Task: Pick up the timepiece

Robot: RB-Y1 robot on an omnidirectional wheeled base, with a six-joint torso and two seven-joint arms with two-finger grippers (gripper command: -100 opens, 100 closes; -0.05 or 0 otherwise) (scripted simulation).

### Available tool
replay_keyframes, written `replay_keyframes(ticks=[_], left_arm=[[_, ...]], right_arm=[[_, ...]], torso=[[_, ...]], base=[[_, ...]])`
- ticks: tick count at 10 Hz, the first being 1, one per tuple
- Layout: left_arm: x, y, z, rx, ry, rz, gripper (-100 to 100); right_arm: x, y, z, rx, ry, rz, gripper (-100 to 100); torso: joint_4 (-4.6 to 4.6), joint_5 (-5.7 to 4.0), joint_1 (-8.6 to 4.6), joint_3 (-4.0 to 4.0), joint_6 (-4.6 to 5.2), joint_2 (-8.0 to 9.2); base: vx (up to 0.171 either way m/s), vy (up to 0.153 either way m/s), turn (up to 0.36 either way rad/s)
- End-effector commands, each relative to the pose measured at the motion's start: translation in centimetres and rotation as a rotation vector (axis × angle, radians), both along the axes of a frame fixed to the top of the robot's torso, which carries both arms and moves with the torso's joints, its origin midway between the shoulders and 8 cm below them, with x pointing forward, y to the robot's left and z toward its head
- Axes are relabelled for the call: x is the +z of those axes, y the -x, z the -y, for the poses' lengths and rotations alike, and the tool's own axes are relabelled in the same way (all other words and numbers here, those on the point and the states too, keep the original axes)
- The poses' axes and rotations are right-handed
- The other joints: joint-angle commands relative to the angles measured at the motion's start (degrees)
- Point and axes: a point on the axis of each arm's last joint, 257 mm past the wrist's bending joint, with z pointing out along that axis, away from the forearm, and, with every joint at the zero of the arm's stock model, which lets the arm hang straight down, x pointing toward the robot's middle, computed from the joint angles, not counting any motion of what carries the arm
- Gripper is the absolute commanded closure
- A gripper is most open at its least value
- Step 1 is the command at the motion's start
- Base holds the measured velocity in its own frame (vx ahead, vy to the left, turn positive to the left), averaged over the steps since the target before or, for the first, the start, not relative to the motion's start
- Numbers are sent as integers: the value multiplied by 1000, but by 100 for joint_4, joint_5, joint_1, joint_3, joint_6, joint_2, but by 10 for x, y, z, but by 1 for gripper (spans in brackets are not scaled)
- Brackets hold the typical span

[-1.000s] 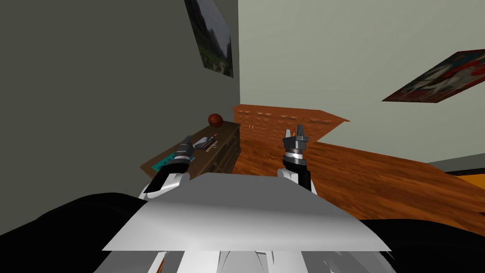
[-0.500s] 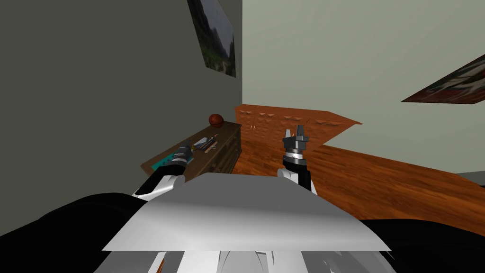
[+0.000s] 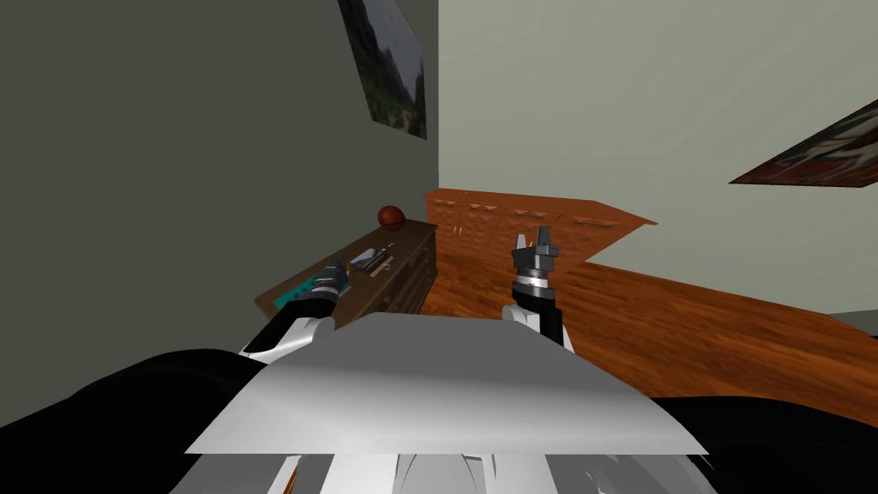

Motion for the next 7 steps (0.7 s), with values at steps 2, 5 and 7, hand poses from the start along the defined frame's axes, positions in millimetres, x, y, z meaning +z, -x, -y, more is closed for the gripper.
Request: replay_keyframes(ticks=[2, 5, 7], left_arm=[[0, 0, 0, 0, 0, 0, -100], [-17, 21, -22, 52, 10, -76, -100], [-23, 31, -31, 76, 13, -111, -100]], right_arm=[[0, 0, 0, 0, 0, 0, 0], [0, 0, 0, 0, 0, 0, 0], [0, 0, 0, 0, 0, 0, 0]], torso=[[0, 0, 2, 0, 1, 1], [0, 0, -2, -1, -2, -1], [-5, -3, -10, -12, 1, -22]], base=[[3, -1, 2], [24, -22, 66], [75, -38, 45]])
